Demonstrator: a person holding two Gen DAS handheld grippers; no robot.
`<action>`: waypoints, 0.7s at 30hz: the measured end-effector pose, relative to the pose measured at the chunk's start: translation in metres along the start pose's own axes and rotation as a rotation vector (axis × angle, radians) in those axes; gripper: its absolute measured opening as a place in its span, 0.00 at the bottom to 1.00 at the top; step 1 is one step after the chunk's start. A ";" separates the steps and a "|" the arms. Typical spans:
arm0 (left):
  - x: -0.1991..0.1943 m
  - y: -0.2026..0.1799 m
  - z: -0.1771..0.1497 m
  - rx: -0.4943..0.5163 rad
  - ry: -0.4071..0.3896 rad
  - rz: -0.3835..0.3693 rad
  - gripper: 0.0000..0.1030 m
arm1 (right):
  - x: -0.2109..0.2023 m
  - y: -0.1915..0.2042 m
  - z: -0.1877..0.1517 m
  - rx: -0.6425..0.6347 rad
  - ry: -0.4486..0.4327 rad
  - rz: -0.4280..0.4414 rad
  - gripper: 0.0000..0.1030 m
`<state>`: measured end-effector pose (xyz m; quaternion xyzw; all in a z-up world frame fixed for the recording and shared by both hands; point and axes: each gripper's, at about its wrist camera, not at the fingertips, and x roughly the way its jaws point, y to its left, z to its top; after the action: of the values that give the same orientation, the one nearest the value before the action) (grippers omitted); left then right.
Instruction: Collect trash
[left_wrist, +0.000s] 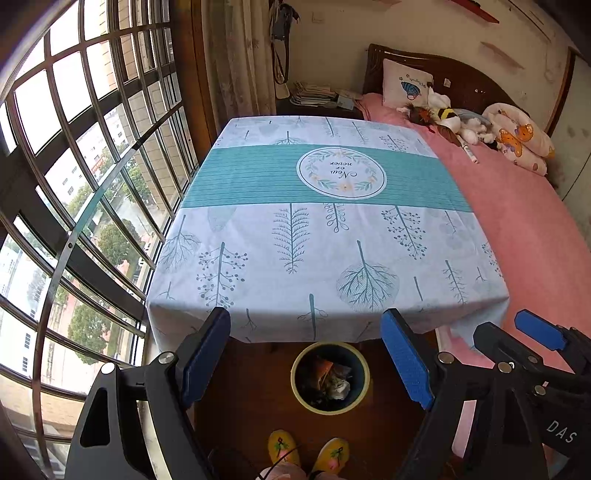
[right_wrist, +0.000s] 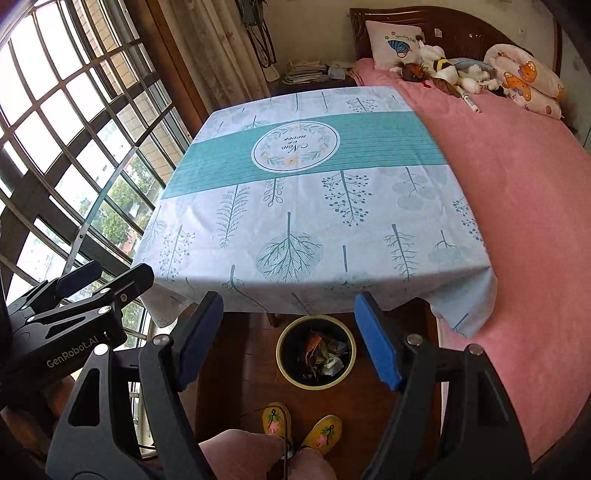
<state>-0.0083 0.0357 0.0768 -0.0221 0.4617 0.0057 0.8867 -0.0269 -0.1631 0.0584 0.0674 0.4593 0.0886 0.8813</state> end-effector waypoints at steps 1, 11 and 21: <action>0.001 -0.001 -0.001 0.002 -0.001 0.002 0.82 | 0.001 -0.001 0.000 0.002 0.000 -0.003 0.69; 0.011 -0.006 0.001 0.022 0.005 0.014 0.82 | 0.015 -0.002 0.002 0.000 0.004 -0.008 0.70; 0.015 -0.007 0.006 0.054 0.005 0.024 0.82 | 0.019 0.002 0.005 -0.015 0.007 -0.005 0.70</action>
<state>0.0057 0.0285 0.0684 0.0074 0.4640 0.0041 0.8858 -0.0121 -0.1576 0.0465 0.0593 0.4617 0.0901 0.8804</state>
